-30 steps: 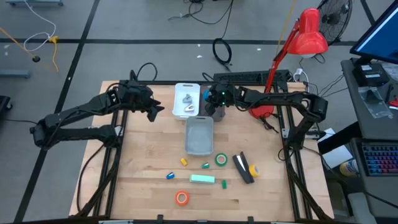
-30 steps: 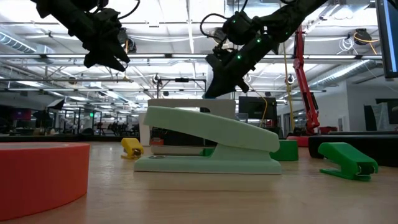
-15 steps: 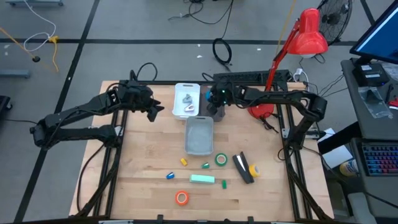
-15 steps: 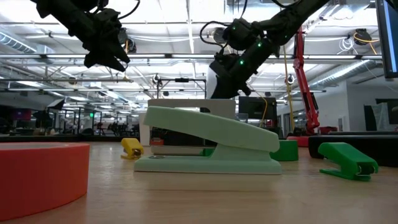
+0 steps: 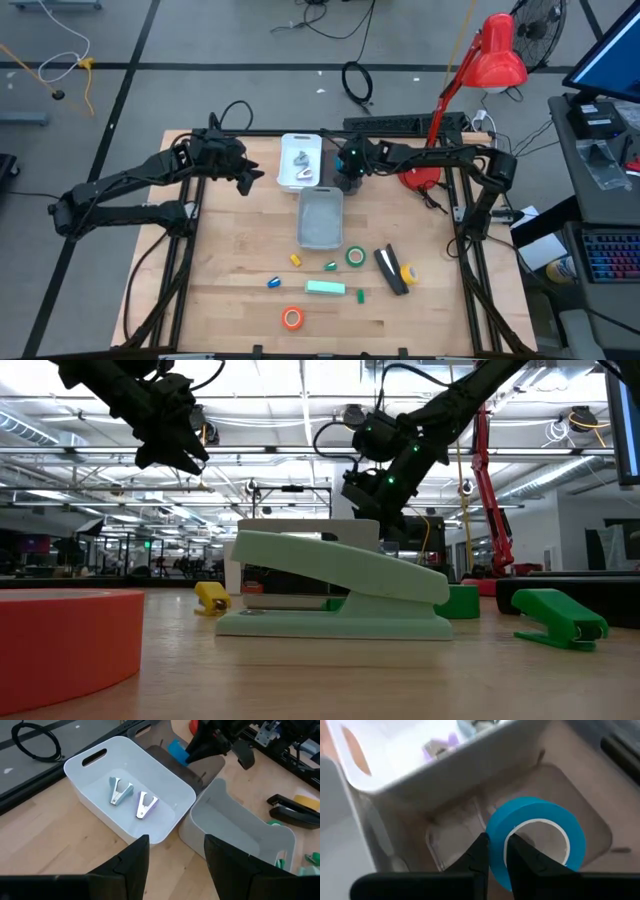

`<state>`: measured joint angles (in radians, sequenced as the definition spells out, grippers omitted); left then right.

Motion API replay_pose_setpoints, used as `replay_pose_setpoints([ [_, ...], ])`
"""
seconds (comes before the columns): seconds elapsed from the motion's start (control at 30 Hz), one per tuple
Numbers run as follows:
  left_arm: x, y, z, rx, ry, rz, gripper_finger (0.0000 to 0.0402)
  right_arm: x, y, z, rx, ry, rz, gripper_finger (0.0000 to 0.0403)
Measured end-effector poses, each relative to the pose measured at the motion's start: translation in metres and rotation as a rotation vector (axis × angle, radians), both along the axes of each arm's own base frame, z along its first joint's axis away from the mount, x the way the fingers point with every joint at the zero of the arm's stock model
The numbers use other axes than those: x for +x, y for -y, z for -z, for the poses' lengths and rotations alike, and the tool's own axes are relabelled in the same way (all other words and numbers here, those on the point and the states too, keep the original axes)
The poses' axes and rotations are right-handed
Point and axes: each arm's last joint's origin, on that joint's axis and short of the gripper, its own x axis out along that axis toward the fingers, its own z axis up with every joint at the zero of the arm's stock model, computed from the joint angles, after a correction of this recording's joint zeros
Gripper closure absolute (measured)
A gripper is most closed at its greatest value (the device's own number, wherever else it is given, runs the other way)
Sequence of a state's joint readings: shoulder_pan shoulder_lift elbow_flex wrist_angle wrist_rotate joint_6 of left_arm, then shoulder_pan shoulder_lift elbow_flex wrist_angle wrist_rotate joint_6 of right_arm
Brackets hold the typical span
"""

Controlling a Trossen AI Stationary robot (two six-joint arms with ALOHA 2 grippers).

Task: Pick and place Stapler, Stapler remover, tape
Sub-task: Put the blue tape into the black bin

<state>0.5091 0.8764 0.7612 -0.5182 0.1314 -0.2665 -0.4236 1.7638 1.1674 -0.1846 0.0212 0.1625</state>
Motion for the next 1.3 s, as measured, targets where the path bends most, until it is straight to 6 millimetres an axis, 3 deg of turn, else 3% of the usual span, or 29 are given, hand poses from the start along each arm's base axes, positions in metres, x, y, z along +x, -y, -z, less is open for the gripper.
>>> replay_pose_setpoints([
  [0.33, 0.000, 0.000, 0.000, 0.006, -0.002, 0.004, 0.0211, -0.001, 0.001, 0.002, -0.010, -0.017, -0.013, 0.0368],
  [0.53, 0.000, 0.000, 0.000, 0.009, -0.002, 0.006, 0.0211, 0.003, 0.005, 0.018, 0.022, -0.035, -0.026, 0.0367],
  [0.9, 0.000, 0.000, 0.000, 0.005, -0.001, 0.003, 0.0211, 0.003, 0.009, 0.017, 0.030, -0.013, -0.029, 0.0365],
  [1.3, 0.000, 0.000, 0.000, 0.003, 0.000, 0.001, 0.0211, 0.002, 0.008, 0.018, 0.037, -0.021, -0.031, 0.0320],
])
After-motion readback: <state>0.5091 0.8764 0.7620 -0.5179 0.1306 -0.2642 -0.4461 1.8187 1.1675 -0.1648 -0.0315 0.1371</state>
